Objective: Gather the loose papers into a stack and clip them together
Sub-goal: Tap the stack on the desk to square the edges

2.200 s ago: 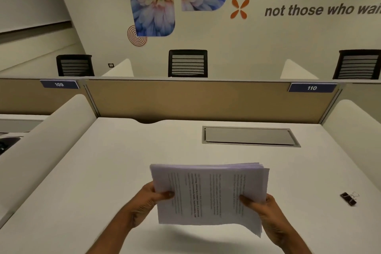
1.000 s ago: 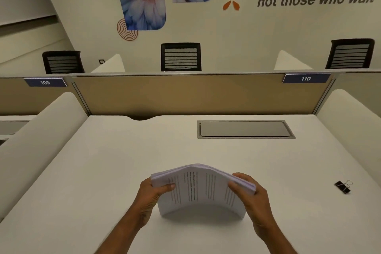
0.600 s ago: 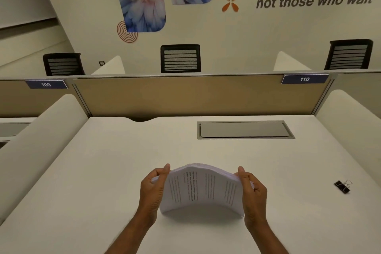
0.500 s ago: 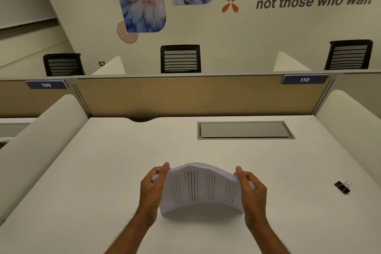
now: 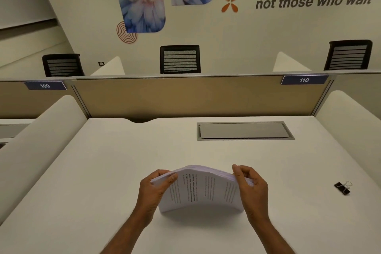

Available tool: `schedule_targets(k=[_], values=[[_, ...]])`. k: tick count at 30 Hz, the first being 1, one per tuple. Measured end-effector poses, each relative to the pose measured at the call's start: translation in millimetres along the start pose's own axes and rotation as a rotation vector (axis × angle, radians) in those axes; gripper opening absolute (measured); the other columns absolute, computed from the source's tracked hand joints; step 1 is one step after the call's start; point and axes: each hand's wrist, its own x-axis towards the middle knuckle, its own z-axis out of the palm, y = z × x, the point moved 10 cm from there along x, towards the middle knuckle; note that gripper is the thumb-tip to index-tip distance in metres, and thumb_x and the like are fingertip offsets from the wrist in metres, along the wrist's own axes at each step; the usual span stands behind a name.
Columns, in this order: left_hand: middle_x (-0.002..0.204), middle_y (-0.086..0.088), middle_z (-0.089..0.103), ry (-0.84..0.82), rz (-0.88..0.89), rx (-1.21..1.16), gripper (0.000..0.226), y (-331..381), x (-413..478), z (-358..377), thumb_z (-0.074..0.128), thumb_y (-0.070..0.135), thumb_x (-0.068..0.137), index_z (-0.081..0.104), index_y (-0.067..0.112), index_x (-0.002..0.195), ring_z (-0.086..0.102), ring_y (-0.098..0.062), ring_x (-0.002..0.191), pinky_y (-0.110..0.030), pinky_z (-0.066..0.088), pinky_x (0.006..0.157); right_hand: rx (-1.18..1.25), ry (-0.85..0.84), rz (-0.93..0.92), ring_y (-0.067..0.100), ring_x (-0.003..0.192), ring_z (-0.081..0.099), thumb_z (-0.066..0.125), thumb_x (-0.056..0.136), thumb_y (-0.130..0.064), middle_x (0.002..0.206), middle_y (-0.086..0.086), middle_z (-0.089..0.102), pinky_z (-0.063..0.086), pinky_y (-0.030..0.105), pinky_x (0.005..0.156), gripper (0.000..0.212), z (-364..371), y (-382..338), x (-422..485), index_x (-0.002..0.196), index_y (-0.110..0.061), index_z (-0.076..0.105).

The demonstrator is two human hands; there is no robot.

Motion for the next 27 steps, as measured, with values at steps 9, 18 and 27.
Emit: schedule_targets(k=[9, 18, 27], values=[[0.096, -0.001, 0.082, -0.023, -0.207, -0.019, 0.026, -38, 14, -16, 0.082, 0.006, 0.082, 0.077, 0.021, 0.103, 0.070, -0.024, 0.102, -0.028, 0.053, 0.076, 0.053, -0.318, 0.093, 0.010, 0.109, 0.067, 0.076, 0.055, -0.080, 0.119, -0.011, 0.071, 0.060, 0.015, 0.070, 0.098, 2, 29, 0, 0.140, -0.039, 0.047], [0.097, -0.006, 0.083, -0.092, -0.230, -0.004, 0.045, -51, 19, -6, 0.084, -0.001, 0.066, 0.078, 0.015, 0.107, 0.071, -0.027, 0.102, -0.029, 0.054, 0.075, 0.054, -0.450, 0.259, 0.022, 0.105, 0.074, 0.082, 0.084, -0.018, 0.104, -0.002, 0.082, 0.056, 0.027, 0.084, 0.029, 9, 61, 9, 0.112, -0.023, 0.079], [0.100, -0.008, 0.080, -0.064, -0.230, -0.029, 0.034, -48, 23, 7, 0.075, -0.009, 0.080, 0.073, 0.017, 0.102, 0.071, -0.030, 0.101, -0.034, 0.056, 0.078, 0.172, -0.295, 0.377, 0.033, 0.098, 0.074, 0.084, 0.080, -0.014, 0.094, 0.004, 0.083, 0.061, 0.040, 0.076, 0.030, 15, 81, 8, 0.109, -0.011, 0.077]])
